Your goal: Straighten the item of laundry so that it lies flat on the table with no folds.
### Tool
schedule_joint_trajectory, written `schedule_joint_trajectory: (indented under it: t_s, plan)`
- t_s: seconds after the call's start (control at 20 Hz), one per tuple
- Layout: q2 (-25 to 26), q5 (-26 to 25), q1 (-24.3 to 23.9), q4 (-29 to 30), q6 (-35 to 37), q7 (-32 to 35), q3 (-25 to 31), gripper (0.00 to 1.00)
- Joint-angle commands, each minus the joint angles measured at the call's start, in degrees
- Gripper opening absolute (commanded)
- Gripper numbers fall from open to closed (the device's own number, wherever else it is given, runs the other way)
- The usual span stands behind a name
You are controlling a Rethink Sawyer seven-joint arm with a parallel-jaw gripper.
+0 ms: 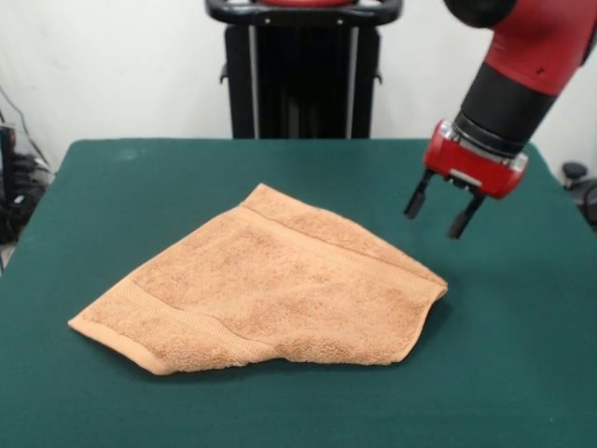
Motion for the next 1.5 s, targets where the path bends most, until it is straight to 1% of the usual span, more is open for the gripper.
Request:
schedule_joint_trajectory:
  t_s: [0.05,0.2,0.3,0.35,0.5,0.75,1.2,1.5]
  plan:
    - [1.8,-3.1,-4.0,-0.3,1.4,-15.7,9.3,1.0]
    - [2.2,-4.1,-6.4,-0.3,0.4,-17.1,10.8,1.0]
    - [2.2,-4.9,-7.8,-1.7,1.0,-18.8,11.8,1.0]
    - [2.2,-5.4,-9.0,-0.9,0.7,-19.5,12.2,1.0]
    - [1.6,-6.1,-11.2,-1.3,2.2,-21.8,14.2,1.0]
    - [2.2,-7.9,-15.0,-1.1,2.2,-23.5,17.5,1.0]
    - [2.6,-11.2,-19.3,-0.5,2.5,-24.8,22.0,1.0]
    - [2.7,-13.8,-19.7,-0.9,3.1,-23.8,23.1,1.0]
